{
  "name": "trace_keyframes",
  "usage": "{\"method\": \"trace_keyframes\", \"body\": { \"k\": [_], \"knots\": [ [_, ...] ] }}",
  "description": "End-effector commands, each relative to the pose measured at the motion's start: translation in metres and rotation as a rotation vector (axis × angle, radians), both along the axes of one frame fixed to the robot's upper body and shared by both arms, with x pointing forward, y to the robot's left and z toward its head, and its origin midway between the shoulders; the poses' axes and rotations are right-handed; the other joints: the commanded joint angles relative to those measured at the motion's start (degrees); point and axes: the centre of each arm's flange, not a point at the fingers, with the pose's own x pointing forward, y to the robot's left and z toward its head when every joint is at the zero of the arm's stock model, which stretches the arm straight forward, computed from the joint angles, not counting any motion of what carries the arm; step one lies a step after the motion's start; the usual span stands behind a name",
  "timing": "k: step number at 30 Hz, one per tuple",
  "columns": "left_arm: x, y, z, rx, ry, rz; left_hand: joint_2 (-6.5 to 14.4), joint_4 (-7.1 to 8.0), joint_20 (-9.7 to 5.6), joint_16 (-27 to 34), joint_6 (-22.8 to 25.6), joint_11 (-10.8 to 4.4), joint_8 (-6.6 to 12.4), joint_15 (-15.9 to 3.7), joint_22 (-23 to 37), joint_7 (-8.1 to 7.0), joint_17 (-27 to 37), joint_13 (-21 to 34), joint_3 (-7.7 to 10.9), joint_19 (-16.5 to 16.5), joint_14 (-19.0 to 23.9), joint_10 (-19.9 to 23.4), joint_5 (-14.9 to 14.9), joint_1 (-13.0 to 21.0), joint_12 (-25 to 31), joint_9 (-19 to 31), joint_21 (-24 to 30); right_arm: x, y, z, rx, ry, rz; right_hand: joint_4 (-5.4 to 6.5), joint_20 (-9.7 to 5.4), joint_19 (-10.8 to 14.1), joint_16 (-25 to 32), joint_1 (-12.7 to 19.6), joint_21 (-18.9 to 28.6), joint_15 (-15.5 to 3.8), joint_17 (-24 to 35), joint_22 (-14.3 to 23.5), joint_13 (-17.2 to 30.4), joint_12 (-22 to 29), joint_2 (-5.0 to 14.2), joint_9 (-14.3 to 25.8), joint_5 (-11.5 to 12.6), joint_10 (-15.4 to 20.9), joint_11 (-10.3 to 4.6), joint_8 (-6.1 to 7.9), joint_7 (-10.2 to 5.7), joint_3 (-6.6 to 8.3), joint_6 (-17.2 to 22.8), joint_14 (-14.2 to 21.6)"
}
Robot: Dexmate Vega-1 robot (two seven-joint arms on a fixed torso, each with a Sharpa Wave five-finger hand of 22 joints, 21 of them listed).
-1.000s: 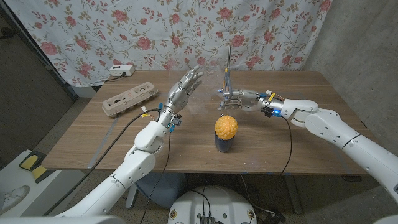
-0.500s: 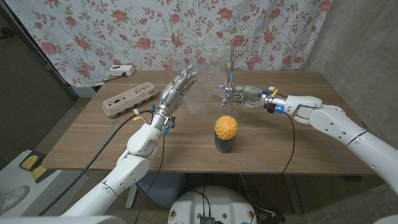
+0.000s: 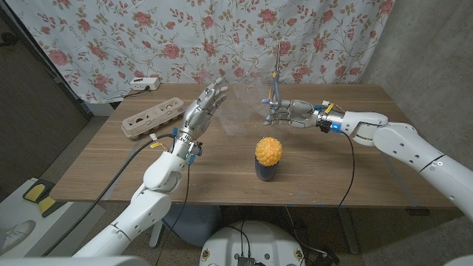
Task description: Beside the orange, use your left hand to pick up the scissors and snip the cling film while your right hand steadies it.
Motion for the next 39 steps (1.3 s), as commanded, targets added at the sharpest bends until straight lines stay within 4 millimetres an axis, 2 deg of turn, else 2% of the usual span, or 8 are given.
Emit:
{"method": "trace_keyframes", "body": {
  "k": [1, 12, 23, 30, 39],
  "knots": [
    [-0.007, 0.012, -0.016, -0.027, 0.019, 0.018, 0.2, 0.2, 0.42, 0.3, 0.5, -0.03, 0.17, 0.0, 0.2, 0.05, -0.1, 0.2, -0.18, 0.1, 0.2, 0.6, 0.5, 0.0, -0.1, 0.2, 0.2, -0.022, 0.001, -0.002, -0.05, 0.067, 0.014, 0.22, -0.19, 0.8, -0.2, -0.2, 0.6, -9.54, 0.1, 0.1, -0.1, 0.7, 0.12, 0.2, 0.3, 4.3, -3.04, -0.02, 0.71, 0.17, 1.0, 1.3],
    [-0.006, 0.012, -0.026, -0.036, 0.037, 0.012, 0.4, 0.33, 0.54, 0.4, 0.6, -0.02, 0.18, 0.1, 0.2, 0.04, -0.3, 0.2, -0.31, 0.1, 0.2, 0.8, 0.8, -0.1, -0.3, 0.2, 0.2, -0.038, 0.01, -0.014, -0.091, 0.134, 0.061, 0.88, -0.23, 0.9, -1.0, -1.6, 1.6, -9.21, 0.4, 0.0, -0.3, 1.1, 0.16, 0.0, 0.4, 4.9, -2.47, -0.2, 1.27, 0.04, 1.8, 2.7],
    [-0.009, 0.012, -0.035, -0.035, 0.055, 0.018, 0.5, 0.46, 0.66, 0.5, 0.7, -0.02, 0.19, 0.16, 0.2, 0.04, -0.4, 0.2, -0.42, 0.1, 0.3, 0.9, 1.0, -0.2, -0.5, 0.2, 0.2, -0.04, 0.018, -0.026, -0.105, 0.16, 0.098, 2.59, 0.94, 1.6, -1.7, -7.3, 3.1, -8.67, 1.2, -0.5, -0.8, 2.0, -3.21, 0.0, -1.7, 6.2, -1.89, -0.29, 2.19, -3.15, 3.1, 4.5],
    [-0.014, 0.015, -0.037, -0.04, 0.052, 0.028, 0.7, 0.52, 0.6, 0.5, 0.7, -0.02, 0.2, 0.14, 0.1, 0.03, -0.5, 0.2, -0.46, 0.2, 0.3, 0.9, 1.1, -0.2, -0.6, 0.2, 0.2, -0.043, 0.024, -0.026, -0.106, 0.146, 0.131, 4.18, 1.79, 1.9, -3.0, -12.1, 3.9, -8.36, 1.1, -1.2, -0.8, 2.8, -5.44, 0.3, -2.6, 6.6, -1.63, -0.28, 2.79, -5.55, 3.7, 5.9],
    [-0.023, 0.021, -0.036, -0.045, 0.033, 0.048, 0.9, 0.57, 0.71, 0.5, 1.0, -0.02, 0.27, 0.21, 0.1, 0.04, -0.6, 0.2, -0.47, 0.2, 0.3, 1.0, 1.3, -0.2, -0.7, 0.2, 0.2, -0.038, 0.025, -0.025, -0.07, 0.113, 0.131, 4.17, 1.78, 1.0, -4.3, -12.5, 3.9, -8.56, 1.1, -1.6, -0.8, 2.9, -5.21, 0.3, -2.1, 6.4, -2.16, -0.52, 2.44, -5.58, 3.6, 5.5]
  ]
}}
